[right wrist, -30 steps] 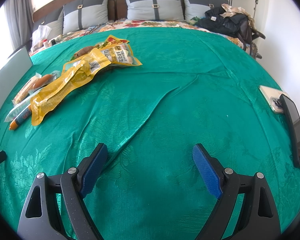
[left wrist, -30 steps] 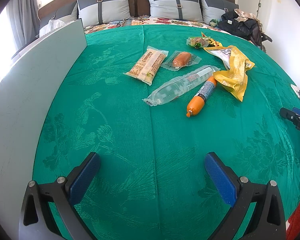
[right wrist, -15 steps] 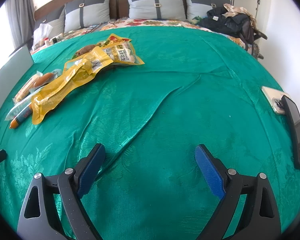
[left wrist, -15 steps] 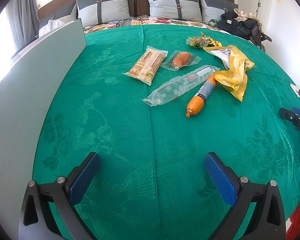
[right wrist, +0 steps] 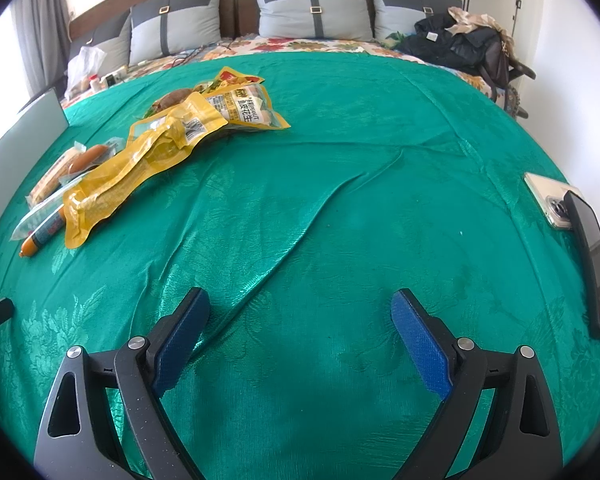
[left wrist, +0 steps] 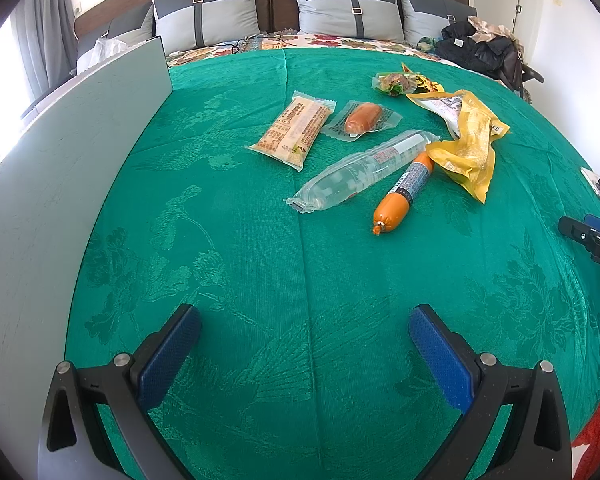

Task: Organize snacks
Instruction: 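Grasp the cream wrapped snack bar with the left tool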

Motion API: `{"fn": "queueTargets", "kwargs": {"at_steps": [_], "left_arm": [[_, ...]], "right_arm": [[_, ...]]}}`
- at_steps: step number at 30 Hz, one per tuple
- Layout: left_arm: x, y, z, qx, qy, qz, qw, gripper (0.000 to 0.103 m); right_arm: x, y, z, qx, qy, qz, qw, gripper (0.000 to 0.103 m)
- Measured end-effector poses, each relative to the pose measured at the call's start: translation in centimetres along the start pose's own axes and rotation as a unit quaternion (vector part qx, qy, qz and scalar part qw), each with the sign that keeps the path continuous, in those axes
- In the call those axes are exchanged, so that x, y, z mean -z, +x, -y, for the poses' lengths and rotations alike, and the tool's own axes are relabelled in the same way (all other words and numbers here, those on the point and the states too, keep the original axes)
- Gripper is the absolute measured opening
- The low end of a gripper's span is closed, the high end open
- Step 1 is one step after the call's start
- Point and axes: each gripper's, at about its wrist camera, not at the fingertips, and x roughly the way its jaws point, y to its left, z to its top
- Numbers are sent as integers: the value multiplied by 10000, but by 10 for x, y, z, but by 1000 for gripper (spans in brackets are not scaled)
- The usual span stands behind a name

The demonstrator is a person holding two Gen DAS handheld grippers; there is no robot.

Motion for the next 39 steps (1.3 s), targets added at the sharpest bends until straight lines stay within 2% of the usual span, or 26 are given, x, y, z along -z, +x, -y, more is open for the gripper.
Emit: {"fn": "queueTargets", "kwargs": {"at_steps": [2,5,7,11,14,15,17,20,21,22,23,26,29,32,34,35,37,39], "left_arm": [[-1,0,-1,44,52,-123,9999,103],[-8,-2,-7,118,-33,-565,9983,102],[-20,-12,-14,355,-238,-504,9978,99],[-74,-26,-19,492,-256,-141,9984,99],[-121,4,-9,395,340,-472,9975,96],[-133,21,-7,239,546,-648,9961,85],[-148,55,-7,-115,718,-998,9923,70],[-155,90,-13,-82,591,-1392,9885,65],[-157,89,-17,68,422,-1215,9917,43],[-158,88,-20,177,283,-1185,9924,33],[-156,86,-24,137,162,-1190,9927,25],[-136,70,-34,81,-222,-1136,9932,25],[-97,40,-45,114,-591,-1070,9924,25],[-60,6,-48,20,-670,-803,9945,29],[-44,-4,-47,-114,-577,-667,9960,53],[-39,-4,-47,-142,-507,-635,9966,74],[-33,-2,-49,-319,-363,-497,9976,77],[-28,7,-52,-433,-282,-548,9972,81]], "right_arm": [[0,0,0,-3,-3,-2,10000,95],[0,0,0,-9,-5,2,10000,95],[0,0,0,-5,-13,8,10000,95],[0,0,-1,3,-24,8,10000,95],[0,0,0,2,-22,8,10000,95],[0,0,-1,2,-22,8,10000,95],[0,0,0,0,-21,8,10000,95],[0,0,0,0,-22,8,10000,95],[0,0,-1,1,-23,8,10000,95],[0,0,0,1,-23,8,10000,95],[0,0,0,0,-24,5,10000,95],[0,0,-1,1,-27,1,10000,96],[1,0,-1,-6,-29,-5,10000,96],[1,0,-1,-3,-30,-6,10000,96],[0,0,-1,-3,-31,-6,10000,96],[0,0,-1,-3,-31,-6,10000,96],[0,0,-1,-5,-30,-6,10000,96],[1,-1,0,-12,-24,-3,10000,96]]}}
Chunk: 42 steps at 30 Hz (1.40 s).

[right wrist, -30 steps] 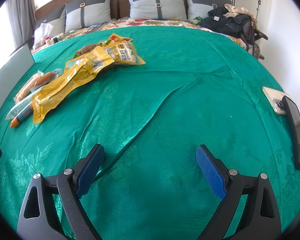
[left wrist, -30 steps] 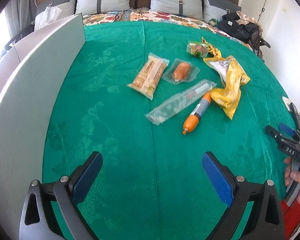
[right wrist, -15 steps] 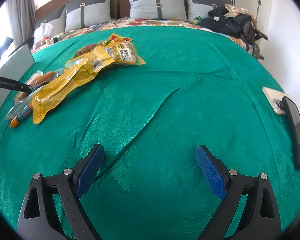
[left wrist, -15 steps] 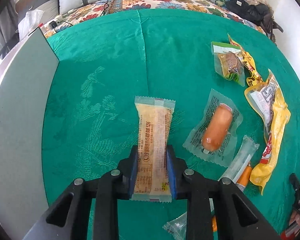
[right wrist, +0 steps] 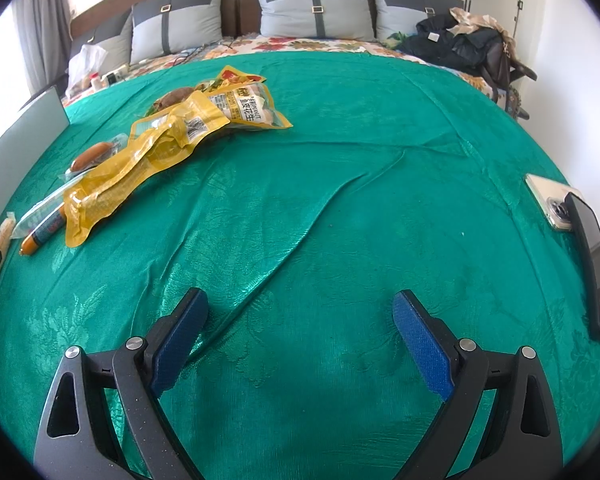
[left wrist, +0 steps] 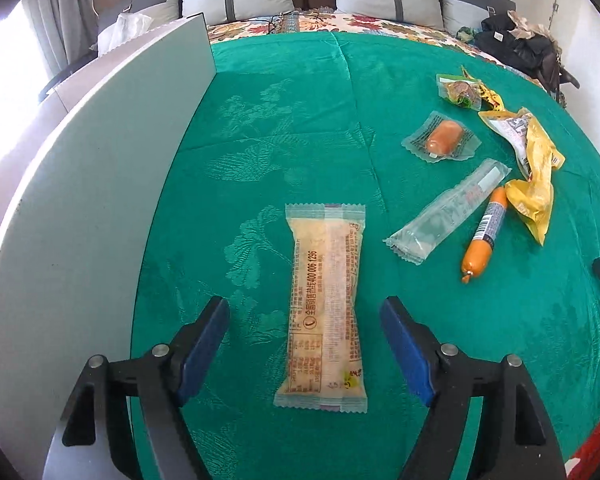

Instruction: Organize snacks

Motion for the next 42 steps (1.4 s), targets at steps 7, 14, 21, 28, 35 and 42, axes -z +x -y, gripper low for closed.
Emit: {"fn": "queueTargets", "kwargs": {"at_steps": [7,14,21,28,35,42], "left_arm": [[13,2,-13,-109,-438,599,9972,102],[12,5,-15,-68,-477,589,9971,103],[12,6,-14,-56,-483,591,9971,103],[11,7,-14,-43,-482,591,9971,103],[10,8,-14,-48,-476,596,9971,103],[8,8,-14,29,-350,486,9982,103]], "right_arm": [[1,-1,1,-10,1,15,10000,96],[-11,-4,-3,-273,597,-237,9976,94],[-94,41,-66,-1510,1840,-876,9673,93],[-111,69,-116,-573,881,-1383,9848,54],[-92,33,-89,-1225,-679,-2132,9669,44],[-64,10,-63,-1077,-1307,-2275,9589,65]]}}
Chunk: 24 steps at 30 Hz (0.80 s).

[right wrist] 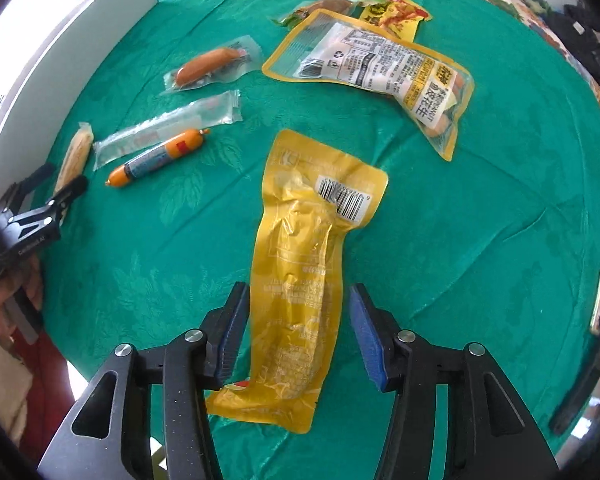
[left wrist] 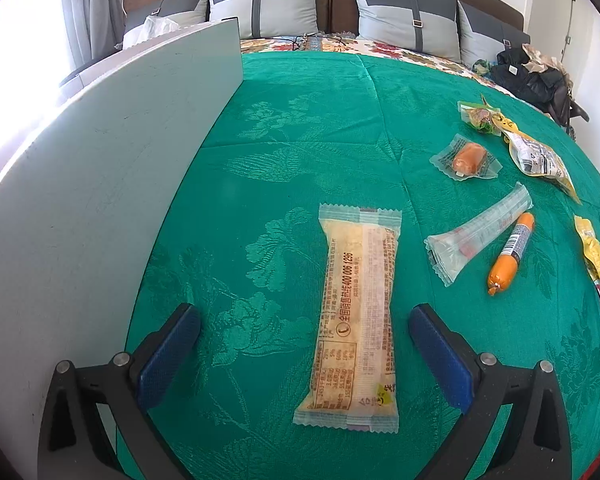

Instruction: Organize snacks

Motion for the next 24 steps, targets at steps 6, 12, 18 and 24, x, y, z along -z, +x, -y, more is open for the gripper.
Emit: {"fn": "queueTargets", "kwargs": {"at_steps": [6,12,18,24], "left_arm": [[-18,-2,-4,428,59,-741,9963,96],[-17,4,21,275,582,-1082,9920,91],[-9,-24,13,673,361,-790,9940,25],[33,-60,12,1687,-471,-777,9815,25]], "right_arm": [[9,-10,13,-43,709,84,9974,65],[6,27,-24,443,521,40,9977,73],[29,-4,-12,-214,941,302,9949,40],[73,-30,0,-1115,1533,750,9790,41]]}}
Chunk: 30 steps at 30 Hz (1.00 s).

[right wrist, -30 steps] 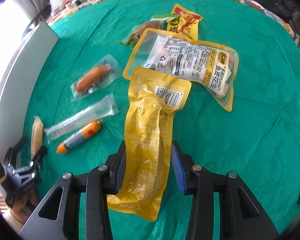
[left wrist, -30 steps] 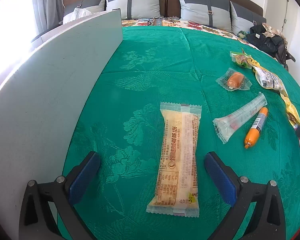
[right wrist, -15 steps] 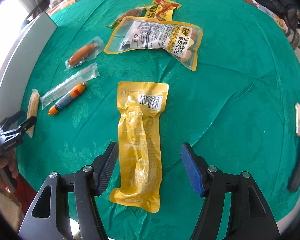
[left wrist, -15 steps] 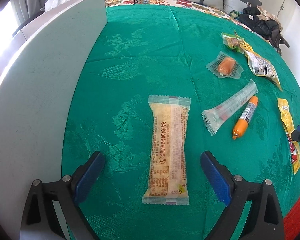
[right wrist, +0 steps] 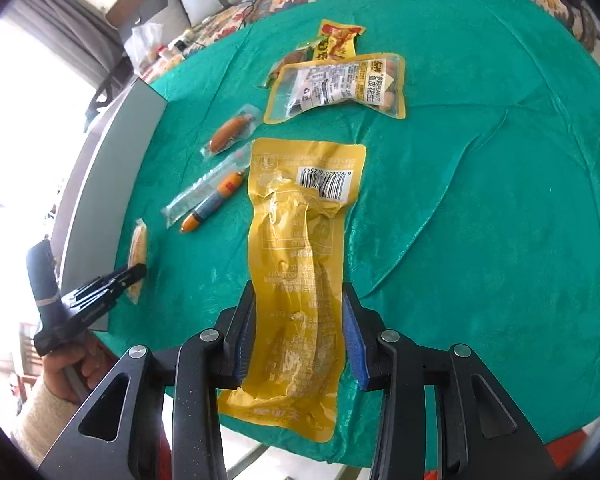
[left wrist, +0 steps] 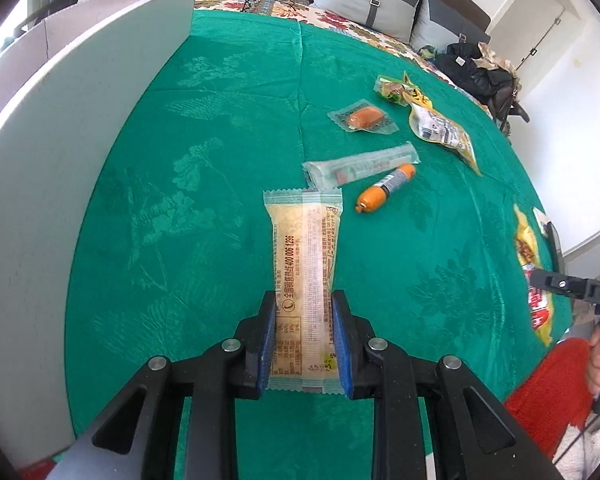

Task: Organize snacks
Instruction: 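Carry the cream bar and yellow packet into the white box with both tools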

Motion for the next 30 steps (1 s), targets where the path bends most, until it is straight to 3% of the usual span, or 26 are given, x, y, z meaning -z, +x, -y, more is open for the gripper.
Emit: {"fn": "queueTargets", "kwargs": {"at_steps": [2,5,7,10,14,16,17,18,21,24,26,28,30], "left_arm": [[10,-19,5,247,-17,107,9996,25],[5,-69,4,499,-38,559,9972,25],[-5,-109,-9,474,-120,905,9947,25],[-28,-160,-47,33,-279,1339,9906,25],[-56,-198,-117,-1143,-516,1686,9777,26],[-64,-195,-153,-1776,-603,1482,9710,49],[-66,-188,-171,-2005,-703,1257,9690,76],[-63,-184,-186,-2170,-839,1120,9661,80],[-32,-190,-209,-2293,-1201,1206,9584,80],[1,-203,-204,-2178,-1329,1554,9543,82],[11,-205,-186,-1966,-1268,1717,9570,82],[8,-204,-159,-1615,-1103,1811,9638,85],[2,-199,-121,-1241,-783,1886,9710,94]], "right_arm": [[13,9,2,156,-29,-140,9998,41],[12,5,-9,-340,54,-141,9993,41],[3,-7,-44,-619,-218,-6,9978,41],[-29,-21,-133,-1327,-802,223,9877,41],[-63,-27,-269,-2166,-1534,376,9634,44],[-74,-16,-325,-2455,-1687,382,9538,52],[-78,-8,-347,-2657,-1703,313,9484,67],[-82,2,-364,-2800,-1678,157,9451,75],[-75,11,-371,-2463,-1587,301,9556,75],[-55,17,-324,-2036,-1765,601,9611,75],[-39,28,-268,-1272,-1988,950,9671,75],[-24,42,-203,-284,-2207,1388,9650,75],[-6,47,-134,533,-2135,1550,9631,75]]}}
